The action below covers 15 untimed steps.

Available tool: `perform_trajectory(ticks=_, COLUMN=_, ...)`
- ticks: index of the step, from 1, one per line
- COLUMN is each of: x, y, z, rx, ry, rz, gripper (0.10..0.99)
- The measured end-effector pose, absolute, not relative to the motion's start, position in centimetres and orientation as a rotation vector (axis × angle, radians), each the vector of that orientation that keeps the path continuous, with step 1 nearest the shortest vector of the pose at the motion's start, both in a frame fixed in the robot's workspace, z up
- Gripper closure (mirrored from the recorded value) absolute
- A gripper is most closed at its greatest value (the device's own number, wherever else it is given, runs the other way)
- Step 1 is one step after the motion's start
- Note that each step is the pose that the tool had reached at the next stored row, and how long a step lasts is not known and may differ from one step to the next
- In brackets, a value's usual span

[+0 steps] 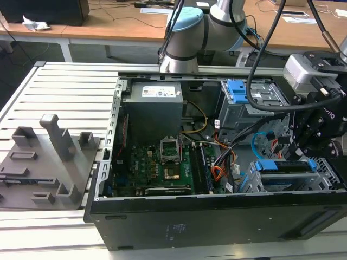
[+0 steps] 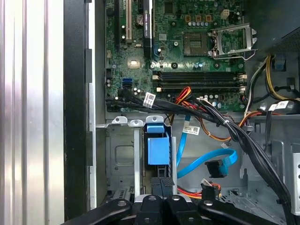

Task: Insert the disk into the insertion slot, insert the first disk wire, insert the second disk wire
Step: 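Insert the disk into the insertion slot, then insert the first disk wire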

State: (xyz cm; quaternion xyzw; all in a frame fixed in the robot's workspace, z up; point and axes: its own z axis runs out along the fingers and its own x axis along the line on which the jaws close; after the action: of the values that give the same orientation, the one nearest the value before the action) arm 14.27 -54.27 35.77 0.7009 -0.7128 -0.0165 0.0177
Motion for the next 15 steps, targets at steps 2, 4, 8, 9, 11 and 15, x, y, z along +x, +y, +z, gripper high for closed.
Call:
perform_trajectory(ticks=2, x=14.3, y=-54.3, z=35.8, rx=2.178, ry=-2.215, rz=-0.051, gripper=0.980)
perform_trajectory(ticks=4, x=14.3, y=-54.3, z=35.8, rx=2.178, ry=-2.215, rz=-0.051, gripper=0.980)
perform_trajectory(ticks=8, x=14.3, y=-54.3, z=35.8, rx=2.178, ry=-2.215, rz=-0.051, gripper=0.980)
perform_trajectory(ticks=9, x=14.3, y=-54.3, z=35.8, rx=2.178, ry=-2.215, rz=-0.051, gripper=0.980)
perform_trajectory(ticks=11, x=14.3, y=-54.3, z=35.9, rx=2.178, ry=-2.215, rz=-0.051, gripper=0.980)
perform_trajectory(ticks=15, x=14.3, y=-54.3, z=37.0, rx=2.178, ry=-2.215, rz=-0.051, gripper=0.980)
